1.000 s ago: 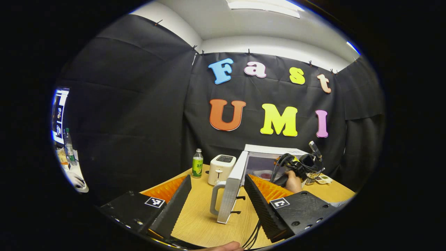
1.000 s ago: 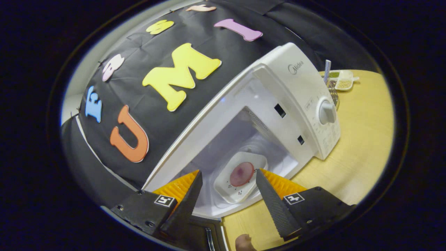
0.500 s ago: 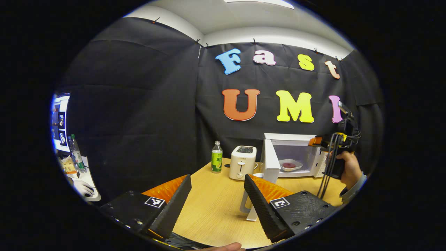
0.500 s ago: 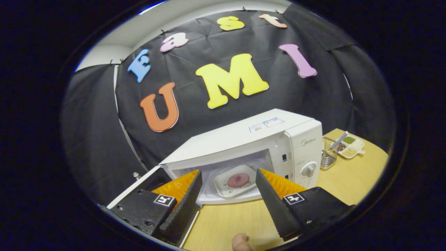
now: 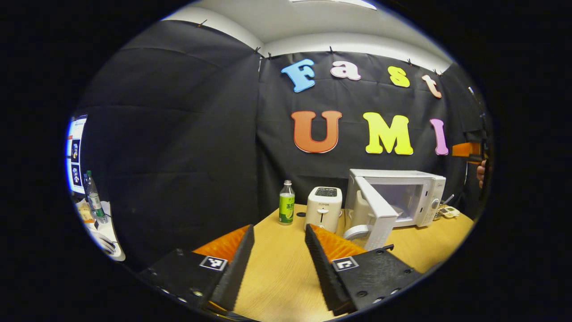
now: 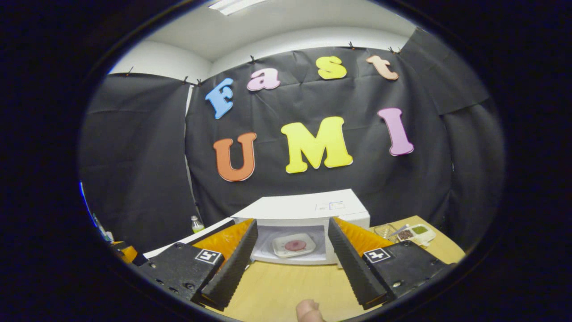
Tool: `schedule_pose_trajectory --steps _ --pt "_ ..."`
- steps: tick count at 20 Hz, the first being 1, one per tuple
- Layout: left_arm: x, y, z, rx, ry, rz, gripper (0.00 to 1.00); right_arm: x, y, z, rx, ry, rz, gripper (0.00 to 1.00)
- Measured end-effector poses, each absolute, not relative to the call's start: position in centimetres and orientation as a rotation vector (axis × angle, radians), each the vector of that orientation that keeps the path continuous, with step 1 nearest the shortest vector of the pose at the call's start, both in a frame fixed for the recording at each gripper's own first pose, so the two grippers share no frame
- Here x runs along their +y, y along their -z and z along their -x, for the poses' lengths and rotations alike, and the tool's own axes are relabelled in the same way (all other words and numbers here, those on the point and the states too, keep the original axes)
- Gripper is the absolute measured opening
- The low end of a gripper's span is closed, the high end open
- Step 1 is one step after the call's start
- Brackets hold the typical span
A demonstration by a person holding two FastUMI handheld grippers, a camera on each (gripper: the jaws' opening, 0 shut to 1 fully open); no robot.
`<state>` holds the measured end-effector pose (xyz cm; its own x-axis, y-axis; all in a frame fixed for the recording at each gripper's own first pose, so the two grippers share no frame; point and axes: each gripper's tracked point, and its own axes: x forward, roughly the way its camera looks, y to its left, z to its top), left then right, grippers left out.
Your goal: Open the microwave oven with the left hand, put the food in, and close the microwave oven.
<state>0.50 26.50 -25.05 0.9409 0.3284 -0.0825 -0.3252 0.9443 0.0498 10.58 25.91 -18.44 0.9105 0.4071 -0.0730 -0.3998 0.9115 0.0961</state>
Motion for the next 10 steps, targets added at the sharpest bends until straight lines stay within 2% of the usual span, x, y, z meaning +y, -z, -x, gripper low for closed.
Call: schedule_pose_trajectory --steps 1,2,3,4,5,6,7,8,9,10 --pt "26.9 25.1 -0.9 0.084 -0.353 -0.046 0.47 24.3 17.9 -10.1 0.078 -0.384 -0.06 1.0" --pt "26.8 25.5 -1.1 0.088 -0.348 -0.036 0.19 22.9 17.5 -9.5 0.061 -0.358 -0.041 1.0" --pt "26.1 25.8 -1.2 0.098 -0.339 -0.023 0.19 21.7 17.2 -9.4 0.049 -0.334 -0.032 1.0" --pt "25.5 26.6 -2.0 0.11 -0.315 -0.015 0.0 20.4 16.8 -9.0 0.036 -0.312 -0.034 1.0" --pt "25.2 26.9 -2.3 0.124 -0.299 -0.009 0.17 19.6 16.3 -8.5 0.033 -0.31 -0.038 1.0" --pt "24.8 27.3 -2.7 0.126 -0.289 -0.007 0.0 18.9 16.0 -8.0 0.033 -0.314 -0.049 0.91" --pt "24.4 27.7 -3.2 0.14 -0.275 -0.006 0.0 18.2 15.7 -7.6 0.036 -0.321 -0.063 1.0" --pt "23.8 28.1 -3.6 0.148 -0.261 -0.005 0.0 17.3 15.6 -7.5 0.038 -0.321 -0.072 0.91" --pt "23.3 28.5 -4.0 0.157 -0.245 -0.002 0.0 16.7 15.5 -7.5 0.038 -0.32 -0.074 1.0" --pt "22.6 29.0 -4.5 0.166 -0.228 0.002 0.16 16.0 15.4 -7.7 0.033 -0.301 -0.072 0.91"
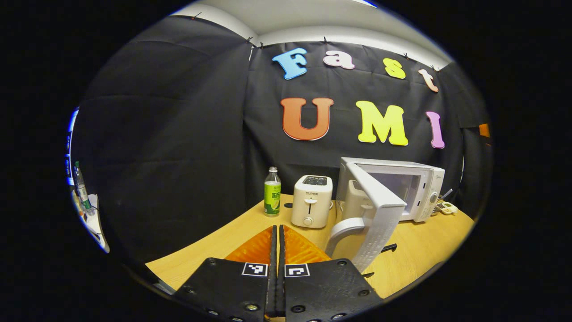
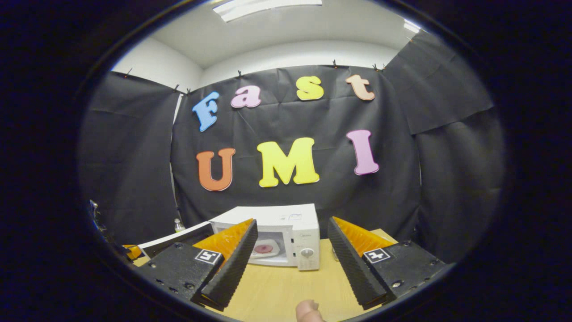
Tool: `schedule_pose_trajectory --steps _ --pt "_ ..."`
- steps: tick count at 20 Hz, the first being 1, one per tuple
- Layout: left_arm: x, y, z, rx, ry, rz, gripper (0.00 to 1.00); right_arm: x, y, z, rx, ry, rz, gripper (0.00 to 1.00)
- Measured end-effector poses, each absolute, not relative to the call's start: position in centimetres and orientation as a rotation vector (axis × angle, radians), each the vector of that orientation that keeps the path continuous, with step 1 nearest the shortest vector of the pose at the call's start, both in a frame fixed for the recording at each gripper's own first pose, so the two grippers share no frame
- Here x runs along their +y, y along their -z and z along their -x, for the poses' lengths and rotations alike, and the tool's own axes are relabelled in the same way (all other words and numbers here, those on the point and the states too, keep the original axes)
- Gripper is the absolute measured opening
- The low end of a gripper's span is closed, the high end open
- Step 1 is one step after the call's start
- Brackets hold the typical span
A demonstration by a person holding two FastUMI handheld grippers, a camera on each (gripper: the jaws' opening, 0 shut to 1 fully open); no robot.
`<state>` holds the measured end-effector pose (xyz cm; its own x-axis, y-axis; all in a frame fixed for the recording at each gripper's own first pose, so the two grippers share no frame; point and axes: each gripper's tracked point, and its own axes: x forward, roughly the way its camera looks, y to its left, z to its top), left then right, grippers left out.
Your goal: Open the microwave oven with the left hand, put the food in, and close the microwave oven.
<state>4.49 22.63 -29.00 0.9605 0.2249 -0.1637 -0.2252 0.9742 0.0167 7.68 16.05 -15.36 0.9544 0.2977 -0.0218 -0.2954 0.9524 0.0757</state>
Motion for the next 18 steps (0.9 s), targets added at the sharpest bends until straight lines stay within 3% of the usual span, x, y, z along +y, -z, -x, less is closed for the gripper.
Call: schedule_pose_trajectory --steps 1,2,3,4,5,6,8,9,10,12,13,16,17,18 --pt "21.8 29.7 -4.8 0.185 -0.2 -0.001 0.0 15.0 15.1 -7.6 0.028 -0.28 -0.063 1.0" --pt "20.7 30.1 -4.9 0.182 -0.164 -0.015 0.17 13.9 15.0 -7.3 0.026 -0.261 -0.052 1.0" --pt "20.1 30.1 -5.1 0.178 -0.146 -0.024 0.0 13.1 14.6 -7.1 0.018 -0.253 -0.043 1.0" --pt "20.0 30.3 -5.2 0.183 -0.142 -0.039 0.0 12.4 14.4 -6.8 0.012 -0.252 -0.038 1.0" --pt "19.6 30.7 -5.1 0.191 -0.13 -0.036 0.0 11.8 14.2 -6.5 0.008 -0.251 -0.036 0.91" --pt "18.9 30.8 -5.1 0.188 -0.113 -0.03 0.0 11.3 14.0 -6.3 0.006 -0.252 -0.034 1.0" --pt "17.3 31.0 -5.3 0.189 -0.093 -0.032 0.0 10.4 13.5 -6.0 -0.005 -0.25 -0.033 1.0" --pt "16.6 31.0 -5.3 0.185 -0.088 -0.037 0.0 9.8 13.3 -5.9 -0.011 -0.247 -0.033 0.91" --pt "15.8 30.7 -5.4 0.175 -0.081 -0.043 0.0 9.5 13.1 -5.7 -0.013 -0.248 -0.033 1.0" --pt "13.9 30.9 -5.5 0.172 -0.051 -0.039 0.0 8.5 12.3 -5.0 -0.02 -0.246 -0.035 1.0" --pt "12.9 30.8 -5.7 0.169 -0.037 -0.039 0.0 8.0 12.0 -4.6 -0.022 -0.248 -0.036 0.91" --pt "9.5 30.9 -6.4 0.16 0.015 -0.046 0.0 6.6 11.7 -4.1 -0.025 -0.249 -0.031 0.91" --pt "8.3 30.9 -6.7 0.158 0.037 -0.042 0.17 6.0 11.5 -4.0 -0.029 -0.245 -0.029 1.0" --pt "7.2 30.9 -7.0 0.156 0.053 -0.038 0.17 5.4 11.4 -4.0 -0.033 -0.239 -0.028 0.91"
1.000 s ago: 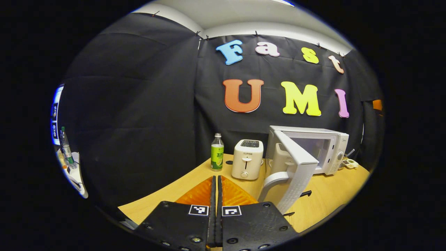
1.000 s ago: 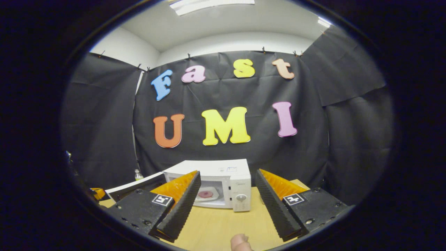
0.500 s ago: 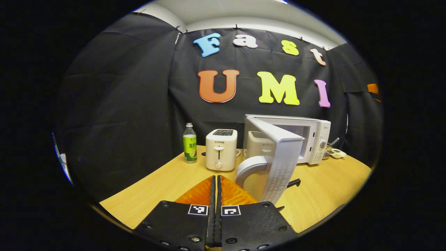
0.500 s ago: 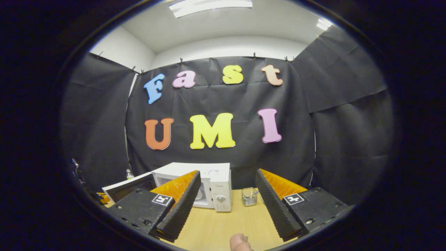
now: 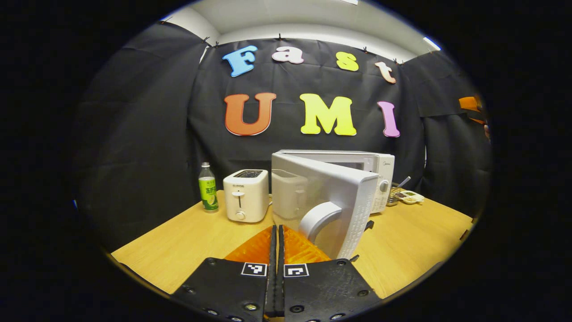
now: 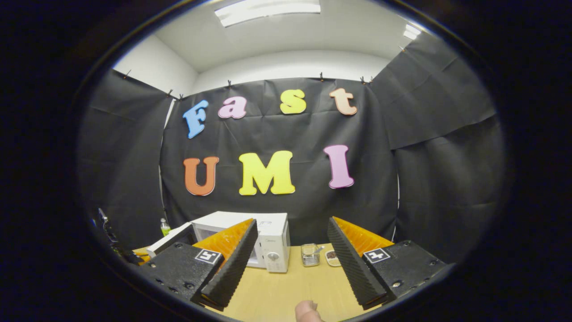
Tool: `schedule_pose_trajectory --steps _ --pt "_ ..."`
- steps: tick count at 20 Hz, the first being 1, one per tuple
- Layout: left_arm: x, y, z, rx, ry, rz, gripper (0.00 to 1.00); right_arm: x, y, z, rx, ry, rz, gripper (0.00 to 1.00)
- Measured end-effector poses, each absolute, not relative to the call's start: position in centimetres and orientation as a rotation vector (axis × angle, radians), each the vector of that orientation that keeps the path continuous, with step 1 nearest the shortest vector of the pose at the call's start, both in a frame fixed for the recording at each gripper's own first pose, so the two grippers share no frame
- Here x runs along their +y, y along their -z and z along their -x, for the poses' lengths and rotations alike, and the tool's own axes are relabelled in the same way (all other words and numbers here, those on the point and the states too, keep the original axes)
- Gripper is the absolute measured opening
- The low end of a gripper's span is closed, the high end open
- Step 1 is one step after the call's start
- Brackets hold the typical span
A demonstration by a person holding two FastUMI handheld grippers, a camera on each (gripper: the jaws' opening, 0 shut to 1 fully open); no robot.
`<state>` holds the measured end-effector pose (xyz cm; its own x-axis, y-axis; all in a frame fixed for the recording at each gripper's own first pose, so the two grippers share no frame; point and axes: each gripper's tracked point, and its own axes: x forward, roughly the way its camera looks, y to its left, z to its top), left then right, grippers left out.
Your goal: Open the microwave oven with the left hand, put the food in, and close the microwave oven.
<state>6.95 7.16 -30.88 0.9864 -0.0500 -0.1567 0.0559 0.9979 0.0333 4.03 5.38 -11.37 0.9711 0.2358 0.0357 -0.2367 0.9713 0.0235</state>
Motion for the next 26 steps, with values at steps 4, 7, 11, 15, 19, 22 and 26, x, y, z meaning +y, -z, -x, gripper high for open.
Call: schedule_pose_trajectory --steps 4,7,11,15,19,22,26 --pt "2.9 30.6 -8.7 0.15 0.119 -0.014 0.0 3.2 10.6 -4.1 -0.035 -0.231 -0.048 0.91" --pt "-0.2 30.7 -9.9 0.15 0.153 -0.012 0.0 1.2 10.1 -4.4 -0.046 -0.22 -0.049 0.91" --pt "-4.4 31.4 -12.6 0.155 0.204 -0.026 0.0 -0.7 10.4 -4.9 -0.052 -0.214 -0.051 1.0" --pt "-7.7 32.1 -16.3 0.172 0.241 -0.011 0.0 -2.6 11.6 -6.1 -0.029 -0.195 -0.062 1.0" --pt "-9.4 32.0 -19.9 0.173 0.245 -0.026 0.0 -3.7 12.8 -7.2 -0.012 -0.182 -0.065 1.0" --pt "-10.9 32.0 -22.5 0.173 0.247 -0.036 0.0 -4.0 13.4 -8.1 0.001 -0.182 -0.082 0.91" --pt "-12.8 32.6 -25.6 0.184 0.245 -0.027 0.17 -4.5 14.3 -9.2 0.016 -0.178 -0.086 1.0"
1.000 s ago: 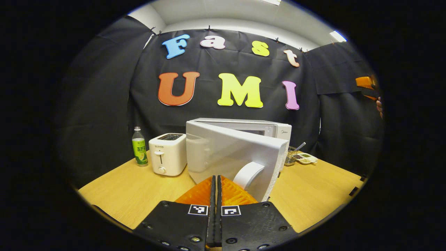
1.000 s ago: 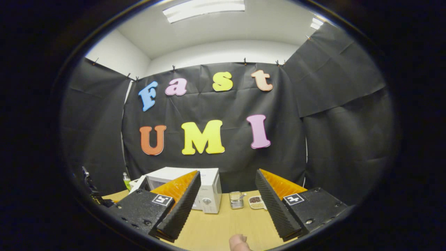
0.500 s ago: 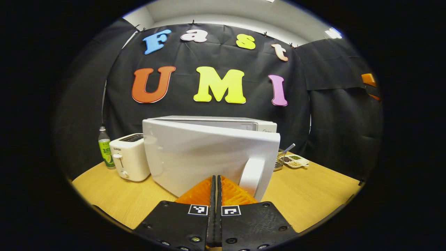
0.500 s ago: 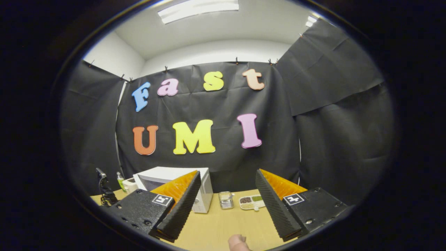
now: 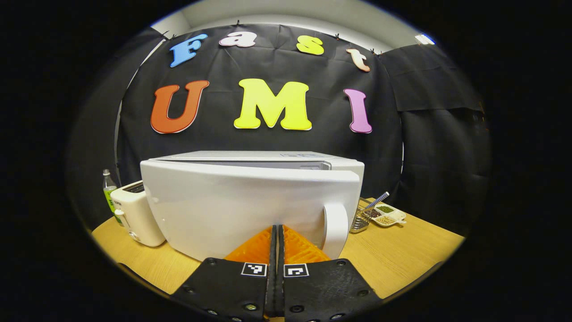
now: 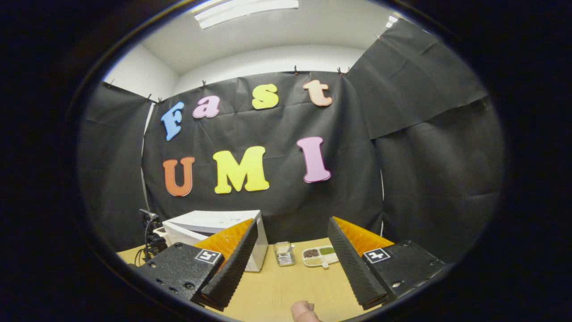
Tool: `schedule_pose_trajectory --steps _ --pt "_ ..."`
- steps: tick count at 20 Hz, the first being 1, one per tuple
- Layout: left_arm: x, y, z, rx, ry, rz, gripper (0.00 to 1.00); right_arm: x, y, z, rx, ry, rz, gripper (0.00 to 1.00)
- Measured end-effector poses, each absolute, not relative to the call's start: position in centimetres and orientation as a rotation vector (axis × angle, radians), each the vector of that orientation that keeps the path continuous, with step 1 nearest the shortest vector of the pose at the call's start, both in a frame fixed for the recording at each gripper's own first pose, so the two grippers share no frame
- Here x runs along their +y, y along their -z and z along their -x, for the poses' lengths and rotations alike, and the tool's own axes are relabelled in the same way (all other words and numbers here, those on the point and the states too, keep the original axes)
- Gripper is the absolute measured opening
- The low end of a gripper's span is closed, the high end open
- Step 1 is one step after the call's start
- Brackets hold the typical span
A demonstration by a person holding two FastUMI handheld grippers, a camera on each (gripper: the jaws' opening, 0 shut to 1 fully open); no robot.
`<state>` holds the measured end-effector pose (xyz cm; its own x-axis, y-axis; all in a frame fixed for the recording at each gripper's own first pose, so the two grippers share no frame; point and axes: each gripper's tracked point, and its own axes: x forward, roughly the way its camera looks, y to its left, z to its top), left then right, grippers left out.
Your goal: Open the microwave oven with the left hand, put the food in, and close the microwave oven.
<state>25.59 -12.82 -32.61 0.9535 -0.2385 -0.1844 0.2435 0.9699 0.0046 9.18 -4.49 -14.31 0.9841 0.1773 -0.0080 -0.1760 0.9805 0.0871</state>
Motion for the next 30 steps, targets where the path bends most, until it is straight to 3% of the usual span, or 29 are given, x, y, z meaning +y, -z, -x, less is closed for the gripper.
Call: schedule_pose_trajectory --steps 1,2,3,4,5,6,8,9,10,11,18,19,22,25,30 --pt "-13.1 32.9 -26.2 0.19 0.242 -0.025 0.0 -4.6 14.5 -9.4 0.018 -0.176 -0.086 1.0" --pt "-13.3 33.2 -26.8 0.198 0.238 -0.026 0.0 -4.5 14.7 -9.7 0.019 -0.176 -0.086 1.0" --pt "-13.4 33.4 -27.5 0.203 0.229 -0.026 0.0 -4.5 14.9 -10.1 0.022 -0.176 -0.086 0.91" --pt "-13.6 33.7 -28.0 0.212 0.226 -0.023 0.0 -4.5 15.2 -10.3 0.022 -0.177 -0.09 0.91" --pt "-13.9 33.7 -28.4 0.209 0.224 -0.021 0.0 -4.4 15.5 -10.7 0.024 -0.183 -0.093 1.0" --pt "-14.0 33.8 -28.9 0.206 0.22 -0.021 0.0 -4.3 15.9 -11.0 0.026 -0.187 -0.097 0.91" --pt "-14.2 34.3 -30.1 0.216 0.202 -0.012 0.0 -4.1 16.9 -11.5 0.039 -0.198 -0.097 0.91" --pt "-14.1 34.5 -30.0 0.227 0.187 0.002 0.0 -3.8 17.4 -11.8 0.045 -0.207 -0.095 1.0" --pt "-14.3 34.1 -30.3 0.213 0.181 0.013 0.0 -3.6 17.7 -11.9 0.048 -0.216 -0.093 0.91" --pt "-14.2 34.2 -30.3 0.224 0.179 0.017 0.0 -3.5 18.1 -12.1 0.052 -0.221 -0.092 1.0" --pt "-14.1 34.9 -30.7 0.268 0.158 0.043 0.0 -3.4 18.9 -12.3 0.068 -0.221 -0.108 1.0" --pt "-14.5 34.2 -31.3 0.235 0.157 0.047 0.05 -3.5 19.0 -12.2 0.071 -0.213 -0.107 1.0" --pt "-13.7 34.8 -31.0 0.273 0.122 -0.005 0.03 -3.5 19.2 -11.4 0.094 -0.194 -0.101 1.0" --pt "-13.3 34.7 -28.4 0.348 0.101 0.019 0.02 -3.3 19.2 -9.5 0.119 -0.185 -0.101 1.0" --pt "-12.2 29.4 -22.7 0.323 0.115 0.05 0.01 -3.2 18.6 -6.9 0.127 -0.169 -0.097 1.0"
